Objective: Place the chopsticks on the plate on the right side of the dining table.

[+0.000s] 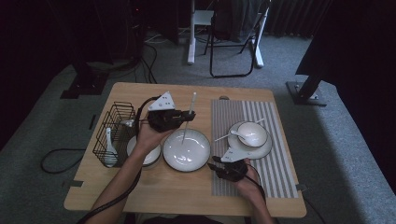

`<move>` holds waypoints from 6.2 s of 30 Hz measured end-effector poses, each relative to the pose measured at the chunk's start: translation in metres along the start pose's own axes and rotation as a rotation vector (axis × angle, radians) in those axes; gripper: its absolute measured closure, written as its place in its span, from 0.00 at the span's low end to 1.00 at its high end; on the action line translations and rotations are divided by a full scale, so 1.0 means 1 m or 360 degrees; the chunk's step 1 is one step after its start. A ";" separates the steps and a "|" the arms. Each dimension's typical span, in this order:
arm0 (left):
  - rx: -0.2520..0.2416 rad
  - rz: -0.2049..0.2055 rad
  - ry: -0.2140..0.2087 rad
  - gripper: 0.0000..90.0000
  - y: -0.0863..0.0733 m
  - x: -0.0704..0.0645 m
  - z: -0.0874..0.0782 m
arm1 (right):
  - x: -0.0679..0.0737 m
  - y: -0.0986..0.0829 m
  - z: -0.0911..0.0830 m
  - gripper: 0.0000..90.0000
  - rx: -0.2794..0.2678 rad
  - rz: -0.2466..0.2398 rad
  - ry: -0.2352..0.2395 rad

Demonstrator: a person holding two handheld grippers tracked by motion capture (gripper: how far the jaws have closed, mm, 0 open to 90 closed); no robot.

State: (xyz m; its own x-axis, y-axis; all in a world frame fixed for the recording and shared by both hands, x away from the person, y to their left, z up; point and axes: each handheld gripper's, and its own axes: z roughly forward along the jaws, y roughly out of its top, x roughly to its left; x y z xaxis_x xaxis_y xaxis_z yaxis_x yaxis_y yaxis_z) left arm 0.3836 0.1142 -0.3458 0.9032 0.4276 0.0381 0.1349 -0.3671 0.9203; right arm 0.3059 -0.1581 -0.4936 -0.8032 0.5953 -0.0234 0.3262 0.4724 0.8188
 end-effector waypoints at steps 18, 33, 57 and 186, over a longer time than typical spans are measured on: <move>0.0007 0.0010 -0.0070 0.94 0.000 -0.010 0.015 | 0.000 0.007 0.000 0.70 -0.0056 0.0026 -0.0065; -0.0009 -0.0002 -0.0110 0.94 0.002 -0.018 0.024 | 0.001 0.011 0.003 0.77 -0.0070 0.0033 -0.0084; -0.0027 -0.0002 -0.0208 0.94 0.000 -0.037 0.040 | 0.008 0.018 0.010 0.80 -0.0082 0.0028 -0.0072; 0.0032 -0.0142 -0.0223 0.96 -0.064 -0.037 0.089 | 0.019 0.009 0.004 0.57 0.0024 -0.0241 -0.0024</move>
State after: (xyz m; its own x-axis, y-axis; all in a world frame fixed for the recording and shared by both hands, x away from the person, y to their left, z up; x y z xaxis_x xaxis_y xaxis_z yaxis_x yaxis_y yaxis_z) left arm 0.3774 0.0483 -0.4404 0.9351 0.3401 -0.0994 0.2240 -0.3502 0.9095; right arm 0.2956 -0.1399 -0.4886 -0.8363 0.5260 -0.1549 0.2093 0.5672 0.7965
